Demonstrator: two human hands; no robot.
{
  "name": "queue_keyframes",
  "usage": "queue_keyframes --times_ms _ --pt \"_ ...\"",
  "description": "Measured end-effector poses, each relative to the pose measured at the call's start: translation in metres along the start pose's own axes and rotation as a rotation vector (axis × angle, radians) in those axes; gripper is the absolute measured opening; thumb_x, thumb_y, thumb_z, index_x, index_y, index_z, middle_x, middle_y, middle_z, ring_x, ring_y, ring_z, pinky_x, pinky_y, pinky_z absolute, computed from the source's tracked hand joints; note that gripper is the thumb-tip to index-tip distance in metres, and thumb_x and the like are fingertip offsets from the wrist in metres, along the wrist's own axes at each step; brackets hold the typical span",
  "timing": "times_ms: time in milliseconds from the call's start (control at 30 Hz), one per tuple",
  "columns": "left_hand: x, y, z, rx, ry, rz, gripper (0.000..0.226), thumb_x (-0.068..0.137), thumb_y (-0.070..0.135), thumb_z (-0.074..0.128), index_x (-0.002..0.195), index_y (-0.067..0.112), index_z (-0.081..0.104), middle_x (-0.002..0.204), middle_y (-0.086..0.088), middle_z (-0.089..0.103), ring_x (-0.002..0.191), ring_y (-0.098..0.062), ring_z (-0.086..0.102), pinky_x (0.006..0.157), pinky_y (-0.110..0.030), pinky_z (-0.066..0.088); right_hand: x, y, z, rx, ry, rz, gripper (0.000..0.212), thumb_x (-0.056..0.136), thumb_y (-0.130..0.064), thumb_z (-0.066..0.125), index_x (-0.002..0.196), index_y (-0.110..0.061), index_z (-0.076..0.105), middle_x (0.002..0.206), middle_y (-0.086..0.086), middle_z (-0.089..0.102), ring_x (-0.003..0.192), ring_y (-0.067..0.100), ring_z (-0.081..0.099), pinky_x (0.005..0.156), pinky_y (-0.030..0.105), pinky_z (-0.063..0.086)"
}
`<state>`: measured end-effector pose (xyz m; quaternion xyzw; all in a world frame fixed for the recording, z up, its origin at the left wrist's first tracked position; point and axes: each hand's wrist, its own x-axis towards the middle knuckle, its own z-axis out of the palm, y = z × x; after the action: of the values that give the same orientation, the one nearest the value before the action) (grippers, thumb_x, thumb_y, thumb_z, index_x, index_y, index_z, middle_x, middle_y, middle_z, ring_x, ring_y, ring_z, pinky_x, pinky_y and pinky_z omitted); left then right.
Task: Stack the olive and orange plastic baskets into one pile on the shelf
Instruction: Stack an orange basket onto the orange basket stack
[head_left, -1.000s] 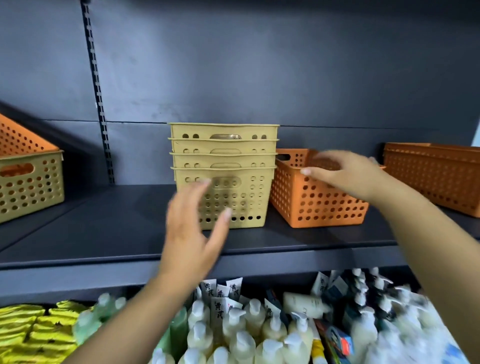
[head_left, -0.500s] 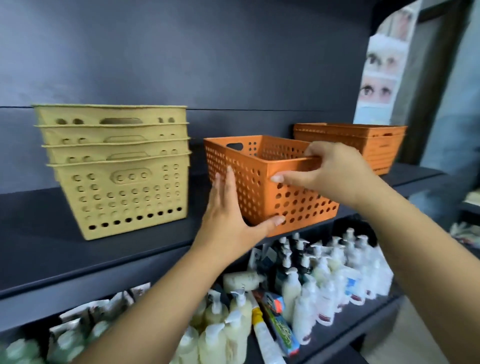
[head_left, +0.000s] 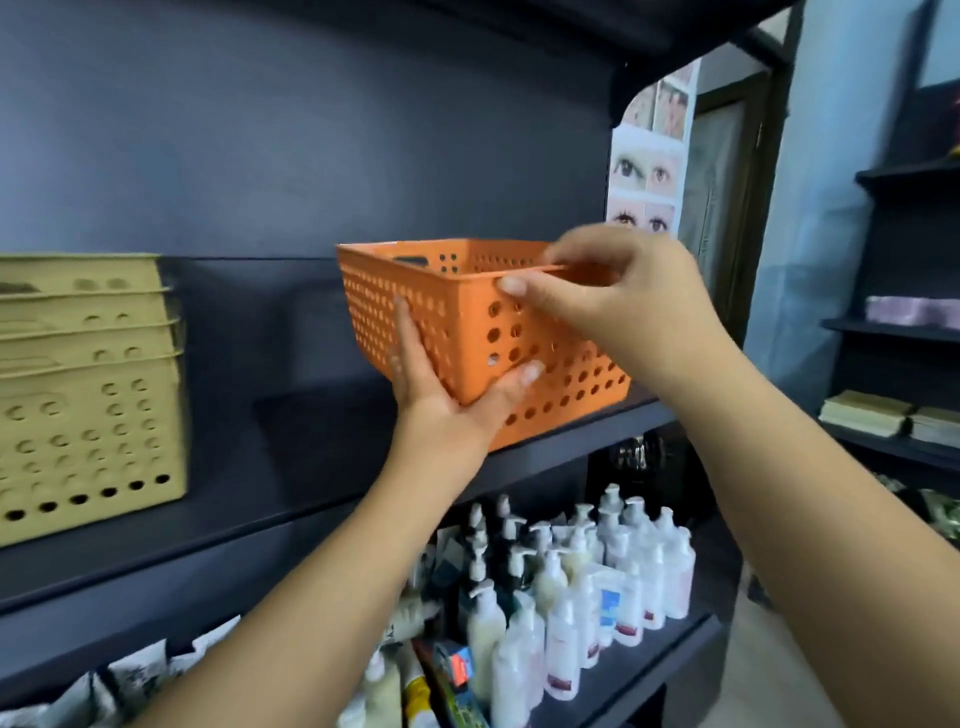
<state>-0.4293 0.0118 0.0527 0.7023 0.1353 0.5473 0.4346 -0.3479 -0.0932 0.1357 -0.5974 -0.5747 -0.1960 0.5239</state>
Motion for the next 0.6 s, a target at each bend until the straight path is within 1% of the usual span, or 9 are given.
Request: queue_keyframes --times_ms 67,100,200,233,300,400,467,533,600 --pt "0.004 0.01 0.023 -0.072 0.115 0.118 0.113 0.048 0.061 0.069 0.13 0.053 -0.009 0.153 -0.002 0.018 0.135 -0.016 0.031 0.109 -0.046 0.032 0.012 0.006 -0.014 0.005 0.042 -0.187 0.032 0.066 -0.037 0.075 0.088 -0.014 0.071 0.103 -0.004 0.06 0.093 -0.002 0.05 0.089 0.015 0.039" --pt "0.007 0.015 0.031 -0.123 0.164 0.147 0.11 0.052 0.056 0.066 0.132 0.048 -0.009 0.152 -0.001 0.021 0.133 -0.011 0.036 0.108 -0.044 0.034 0.016 0.008 -0.019 0.017 0.06 -0.263 0.041 0.066 -0.037 0.074 0.098 -0.013 0.069 0.118 0.002 0.055 0.106 0.001 0.047 0.096 0.016 0.036" --pt "0.024 0.027 0.054 -0.261 0.292 0.221 0.109 0.061 0.05 0.06 0.141 0.035 -0.012 0.149 0.003 0.031 0.12 0.001 0.048 0.1 -0.033 0.044 0.029 0.034 -0.045 0.0 0.157 -0.433 0.066 0.07 -0.039 0.068 0.127 -0.01 0.049 0.141 0.011 0.033 0.131 0.013 0.03 0.109 0.016 0.023" --pt "0.03 0.029 0.061 -0.28 0.317 0.237 0.109 0.062 0.051 0.06 0.141 0.035 -0.014 0.148 0.005 0.032 0.119 0.004 0.048 0.098 -0.03 0.045 0.033 0.046 -0.055 0.033 0.187 -0.418 0.072 0.072 -0.038 0.069 0.132 -0.01 0.041 0.143 0.008 0.027 0.133 0.01 0.023 0.11 0.014 0.018" --pt "0.037 0.028 0.073 -0.292 0.337 0.264 0.109 0.064 0.052 0.059 0.141 0.034 -0.016 0.148 0.008 0.03 0.117 0.008 0.047 0.089 -0.018 0.046 0.039 0.068 -0.074 0.172 0.143 -0.244 0.082 0.073 -0.039 0.07 0.14 -0.016 0.028 0.146 -0.004 0.019 0.132 0.0 0.016 0.111 0.013 0.014" --pt "0.039 0.023 0.098 -0.215 0.332 0.315 0.106 0.068 0.049 0.058 0.143 0.028 -0.015 0.151 0.003 0.026 0.12 0.007 0.044 0.08 -0.005 0.043 0.05 0.109 -0.084 0.323 -0.031 0.025 0.092 0.067 -0.052 0.067 0.142 -0.025 0.022 0.153 -0.006 0.021 0.137 0.004 0.019 0.115 0.035 0.021" --pt "0.041 0.02 0.113 -0.172 0.3 0.359 0.104 0.069 0.046 0.057 0.144 0.022 -0.011 0.148 0.0 0.029 0.118 0.007 0.046 0.081 -0.004 0.042 0.056 0.13 -0.082 0.41 -0.115 0.068 0.091 0.061 -0.06 0.069 0.137 -0.027 0.033 0.146 -0.004 0.039 0.133 0.008 0.036 0.108 0.039 0.035" --pt "0.046 0.017 0.127 -0.161 0.251 0.388 0.103 0.069 0.043 0.058 0.144 0.018 -0.008 0.139 0.008 0.036 0.109 0.016 0.048 0.079 -0.002 0.04 0.062 0.149 -0.084 0.567 -0.181 0.032 0.06 0.068 -0.049 0.069 0.12 -0.023 0.052 0.116 -0.009 0.064 0.108 0.004 0.059 0.085 0.025 0.051" --pt "0.055 0.014 0.138 -0.138 0.203 0.409 0.107 0.067 0.044 0.065 0.144 0.015 -0.004 0.129 0.019 0.039 0.106 0.018 0.049 0.079 -0.002 0.04 0.064 0.165 -0.087 0.648 -0.19 -0.011 0.038 0.07 -0.04 0.063 0.104 -0.023 0.059 0.091 -0.014 0.071 0.086 0.001 0.066 0.068 0.015 0.051"
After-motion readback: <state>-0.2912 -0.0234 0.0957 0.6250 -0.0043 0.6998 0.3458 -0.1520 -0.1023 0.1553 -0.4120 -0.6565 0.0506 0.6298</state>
